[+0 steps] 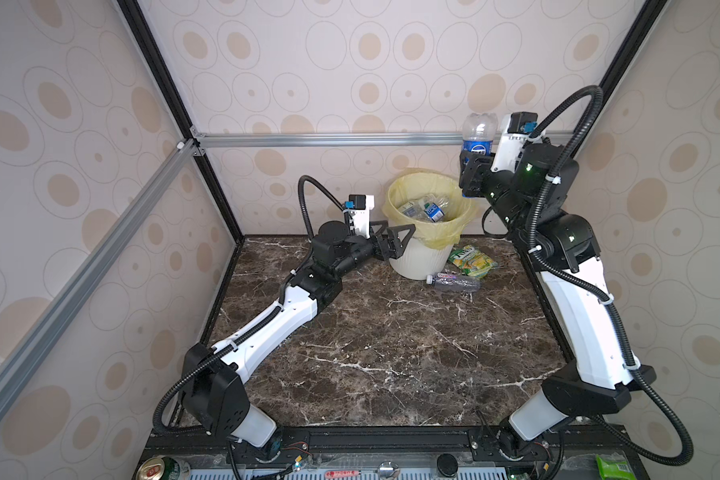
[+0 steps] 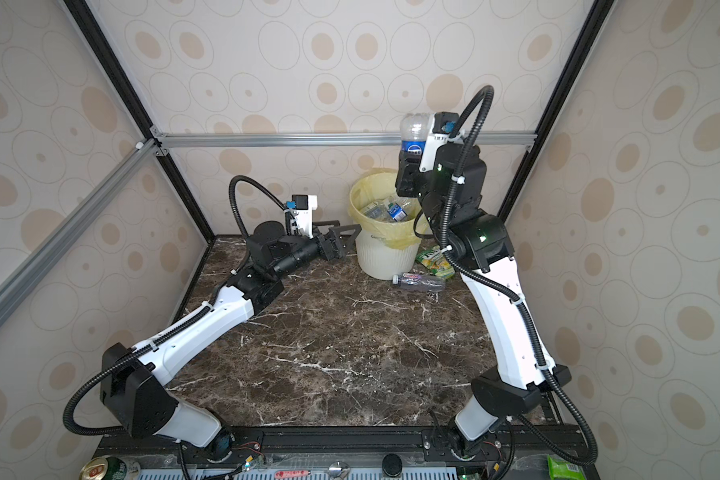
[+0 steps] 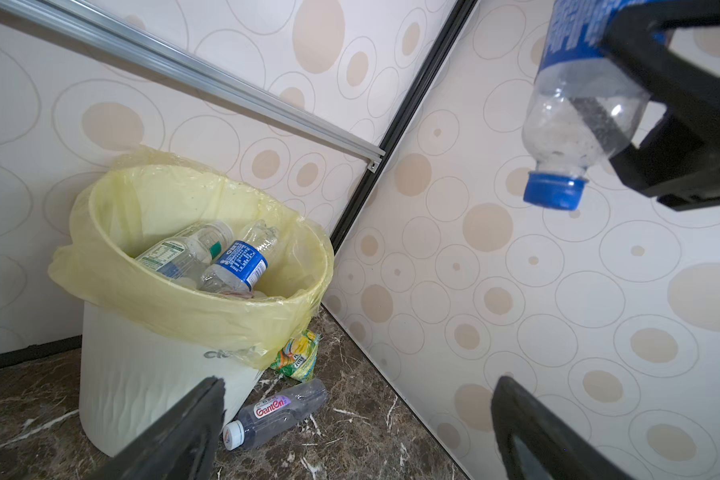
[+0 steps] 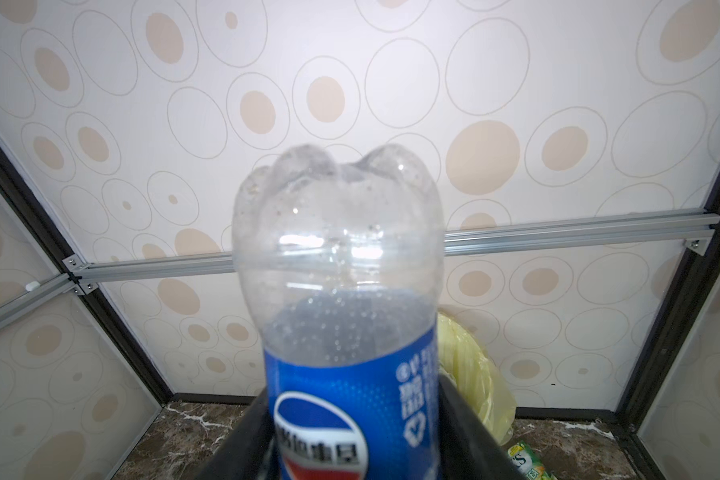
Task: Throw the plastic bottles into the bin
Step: 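Lift the small Pepsi bottle with the right gripper up over the bin, then release the Pepsi bottle into the bin with the right gripper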
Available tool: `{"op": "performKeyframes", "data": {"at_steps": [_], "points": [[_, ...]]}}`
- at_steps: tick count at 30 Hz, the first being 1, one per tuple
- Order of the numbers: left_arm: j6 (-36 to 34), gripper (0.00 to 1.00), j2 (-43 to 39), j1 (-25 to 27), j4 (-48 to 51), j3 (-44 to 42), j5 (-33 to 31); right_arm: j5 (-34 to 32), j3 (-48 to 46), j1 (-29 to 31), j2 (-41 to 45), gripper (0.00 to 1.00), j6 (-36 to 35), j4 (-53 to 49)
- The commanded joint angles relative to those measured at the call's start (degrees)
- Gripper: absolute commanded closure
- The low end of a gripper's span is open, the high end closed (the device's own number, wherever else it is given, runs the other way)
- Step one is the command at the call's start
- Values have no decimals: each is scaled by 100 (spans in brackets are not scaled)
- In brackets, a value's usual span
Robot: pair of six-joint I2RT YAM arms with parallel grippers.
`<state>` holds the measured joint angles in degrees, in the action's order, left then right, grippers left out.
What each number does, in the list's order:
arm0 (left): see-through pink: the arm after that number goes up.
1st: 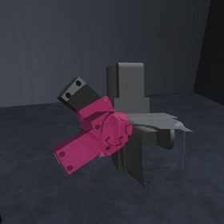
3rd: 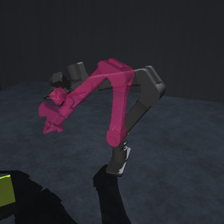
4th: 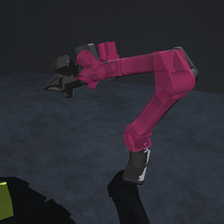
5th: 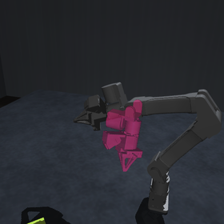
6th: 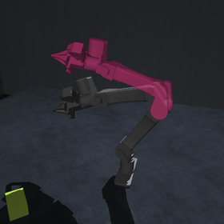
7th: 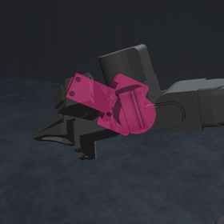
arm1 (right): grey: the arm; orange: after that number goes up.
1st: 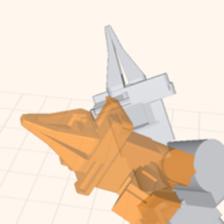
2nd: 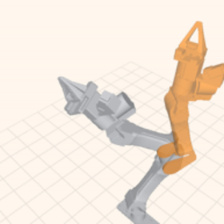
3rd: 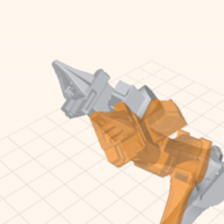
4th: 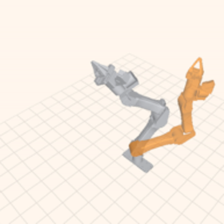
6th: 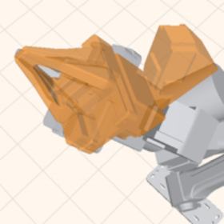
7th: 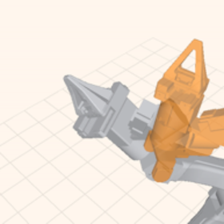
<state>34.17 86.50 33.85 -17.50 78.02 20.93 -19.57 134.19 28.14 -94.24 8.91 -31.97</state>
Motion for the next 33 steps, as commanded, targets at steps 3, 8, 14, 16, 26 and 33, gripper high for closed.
{"op": "performKeyframes", "data": {"at_steps": [3, 8, 14, 16, 26, 33], "points": [[-270, 1, 60, -40, 105, 189, 3, 316, 981, -372, -1306, 45, 326, -232], [-305, 1, 21, -38, 332, 24, -43, 1030, 2895, -913, -3298, 28, 1310, -1109], [-309, 1, -176, -44, 414, -314, -90, 1322, 1903, -950, -2799, 6, 1360, -160], [-259, 1, -228, -44, 350, -434, -88, 1249, 1834, -946, -2675, 3, 1301, -190], [-69, 1, -431, -39, 238, -733, -95, 1245, 1852, -956, -2404, 0, 1244, -596], [10, 1, -560, -41, 284, -875, -90, 1122, 1492, -951, -1979, 0, 1094, -937]]}}
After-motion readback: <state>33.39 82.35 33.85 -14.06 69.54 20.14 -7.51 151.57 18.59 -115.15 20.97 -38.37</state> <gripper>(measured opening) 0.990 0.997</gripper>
